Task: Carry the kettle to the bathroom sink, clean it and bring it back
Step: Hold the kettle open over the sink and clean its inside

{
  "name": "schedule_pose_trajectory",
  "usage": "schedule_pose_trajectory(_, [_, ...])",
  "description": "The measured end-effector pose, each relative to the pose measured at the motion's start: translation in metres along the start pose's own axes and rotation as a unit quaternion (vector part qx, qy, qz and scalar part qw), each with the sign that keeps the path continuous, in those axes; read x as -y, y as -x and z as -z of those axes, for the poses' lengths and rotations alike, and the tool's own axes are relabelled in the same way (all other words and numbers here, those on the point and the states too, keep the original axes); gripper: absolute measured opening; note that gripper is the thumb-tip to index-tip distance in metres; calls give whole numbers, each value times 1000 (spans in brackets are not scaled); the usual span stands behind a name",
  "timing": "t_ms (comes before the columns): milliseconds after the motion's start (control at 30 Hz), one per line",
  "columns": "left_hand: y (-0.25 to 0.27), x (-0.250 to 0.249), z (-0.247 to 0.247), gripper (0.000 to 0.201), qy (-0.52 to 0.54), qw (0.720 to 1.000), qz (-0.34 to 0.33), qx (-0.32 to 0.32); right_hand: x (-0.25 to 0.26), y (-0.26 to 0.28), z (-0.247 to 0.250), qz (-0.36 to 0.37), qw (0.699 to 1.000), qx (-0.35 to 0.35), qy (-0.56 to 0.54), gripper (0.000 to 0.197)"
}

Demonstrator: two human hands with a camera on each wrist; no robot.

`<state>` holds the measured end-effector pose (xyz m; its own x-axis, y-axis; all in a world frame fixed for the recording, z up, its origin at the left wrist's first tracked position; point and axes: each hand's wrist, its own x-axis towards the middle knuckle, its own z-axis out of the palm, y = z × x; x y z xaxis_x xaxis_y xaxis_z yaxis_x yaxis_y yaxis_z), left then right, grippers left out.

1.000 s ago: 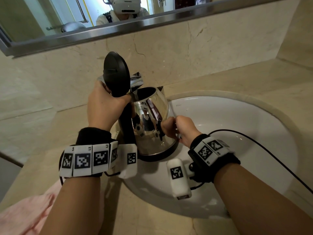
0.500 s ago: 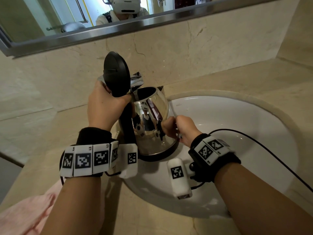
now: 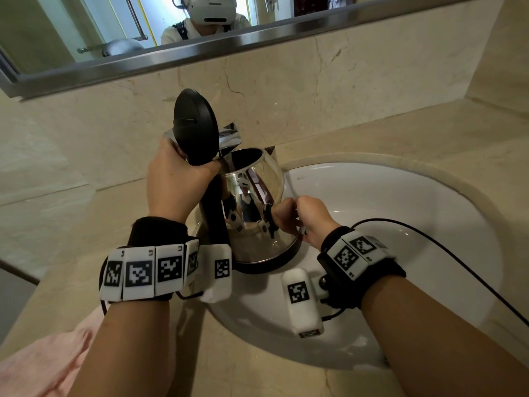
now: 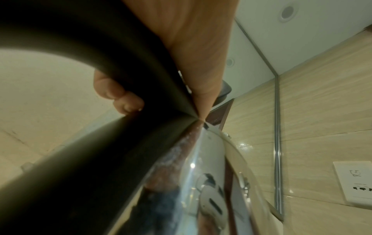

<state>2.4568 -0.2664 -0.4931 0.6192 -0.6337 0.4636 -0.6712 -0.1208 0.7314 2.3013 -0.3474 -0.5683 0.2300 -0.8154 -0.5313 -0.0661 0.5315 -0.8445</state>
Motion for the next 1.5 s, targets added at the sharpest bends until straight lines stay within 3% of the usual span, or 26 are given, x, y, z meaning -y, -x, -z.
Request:
schedule_pose_trajectory(1267, [0,1,-1,42,-2,1000,-2,0,2,-1,-2,-3,999,2,35,41])
schedule_pose_trajectory(1500, [0,0,0,44,-10,1000,3,1,3,5,0,-4,1000,1,-2,42])
